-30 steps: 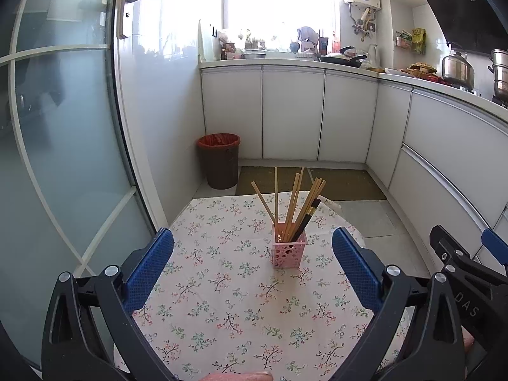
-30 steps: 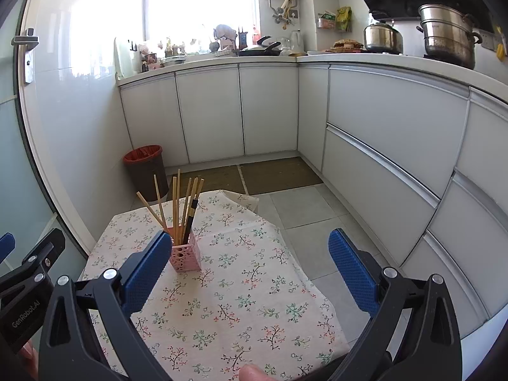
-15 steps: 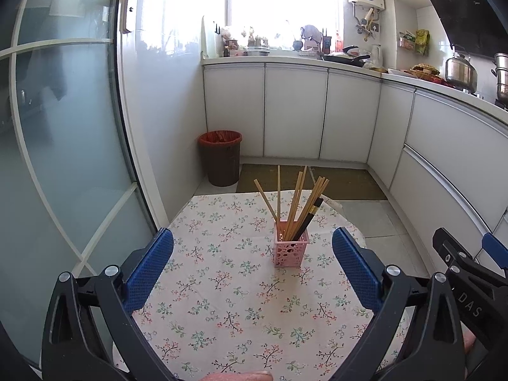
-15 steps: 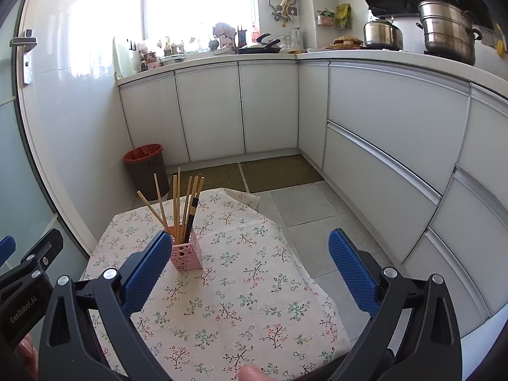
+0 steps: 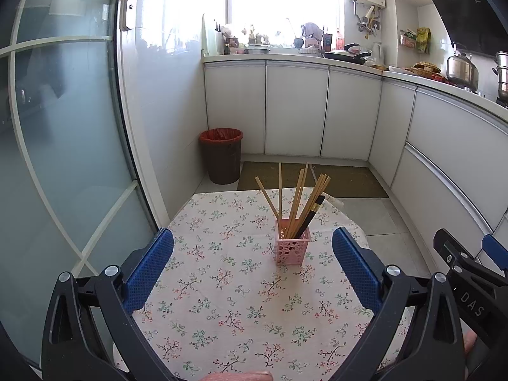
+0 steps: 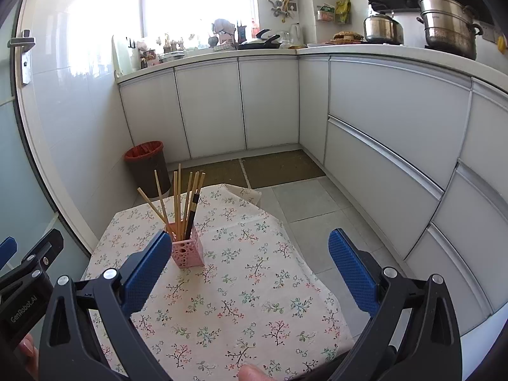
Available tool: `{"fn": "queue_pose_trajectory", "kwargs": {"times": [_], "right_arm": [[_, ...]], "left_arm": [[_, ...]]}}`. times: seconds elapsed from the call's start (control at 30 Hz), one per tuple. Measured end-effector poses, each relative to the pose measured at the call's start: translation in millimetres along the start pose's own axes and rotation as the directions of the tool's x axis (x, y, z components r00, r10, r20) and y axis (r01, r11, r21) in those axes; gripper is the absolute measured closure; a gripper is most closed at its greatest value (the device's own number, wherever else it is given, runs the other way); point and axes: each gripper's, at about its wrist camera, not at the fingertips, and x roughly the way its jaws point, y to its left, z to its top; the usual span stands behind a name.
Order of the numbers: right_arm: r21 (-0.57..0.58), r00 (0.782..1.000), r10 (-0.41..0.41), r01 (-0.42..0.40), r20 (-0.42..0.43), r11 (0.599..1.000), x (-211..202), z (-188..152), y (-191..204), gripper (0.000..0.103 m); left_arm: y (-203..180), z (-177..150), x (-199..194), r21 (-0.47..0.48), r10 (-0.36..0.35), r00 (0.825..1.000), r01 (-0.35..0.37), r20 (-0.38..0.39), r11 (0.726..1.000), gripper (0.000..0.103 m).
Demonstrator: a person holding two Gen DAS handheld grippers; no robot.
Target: Organize utensils
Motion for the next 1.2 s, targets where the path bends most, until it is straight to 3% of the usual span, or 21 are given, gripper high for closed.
{"fn": "queue_pose_trajectory", "kwargs": {"times": [0.43,0.6,0.9,0.97,1.03,1.2], "right_arm": [[0.005,1.000,0.006,-0.006,-0.019,1.000,4,-1,-3,0.007],[0.013,1.000,0.004,-0.004,-0.030,1.000,7,-2,-4,0.007],[0.030,0.999,0.005,-0.004,-0.034,1.000,10,-2,-8,0.007],[0.033,0.999,0.004,-0.003,-0.031,0.999,10,-1,-9,0.007],[0.034,1.000,0.002,-0.001,-0.031,0.999,10,-1,-9,0.007],[0.035,0.999,0.007,-0.006,-0.042,0.999,12,-2,-8,0.007]], "left_arm": [[-4,-1,8,0.021,-0.001,0.999,0.001,-0.040,1.000,0.007],[-15,-3,4,0.075,0.001,1.000,0.000,-0.009,0.997,0.009],[-13,-1,2,0.073,-0.025,0.999,0.023,0.021,0.997,0.017],[-12,-2,5,0.067,-0.025,1.000,0.024,0.008,0.997,0.016],[-7,-2,8,0.042,-0.036,0.999,0.036,-0.013,0.998,0.007],[-5,-1,8,0.032,-0.024,0.999,0.025,-0.021,0.999,0.007]]}}
